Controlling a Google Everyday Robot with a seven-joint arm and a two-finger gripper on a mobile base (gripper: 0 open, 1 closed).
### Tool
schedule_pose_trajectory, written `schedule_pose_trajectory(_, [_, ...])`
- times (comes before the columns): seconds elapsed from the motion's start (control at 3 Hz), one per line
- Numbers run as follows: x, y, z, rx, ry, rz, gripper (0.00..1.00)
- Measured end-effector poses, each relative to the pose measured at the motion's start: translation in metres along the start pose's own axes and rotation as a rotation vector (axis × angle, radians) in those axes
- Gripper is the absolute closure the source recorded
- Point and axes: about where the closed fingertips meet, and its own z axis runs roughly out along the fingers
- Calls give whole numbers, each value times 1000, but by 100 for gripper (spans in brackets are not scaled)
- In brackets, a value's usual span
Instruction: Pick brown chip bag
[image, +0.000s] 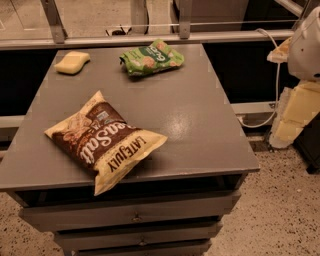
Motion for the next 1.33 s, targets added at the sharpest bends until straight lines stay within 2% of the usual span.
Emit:
schedule_pose_trajectory(0.33, [0,0,0,0,0,0,0])
schedule_pose_trajectory(0.67, [-66,9,38,-65,-128,6,0])
schedule_pose_trajectory(1.0, [-146,29,82,-178,-288,30,0])
schedule_pose_trajectory(1.33, [-197,49,100,-267,-410,60,0])
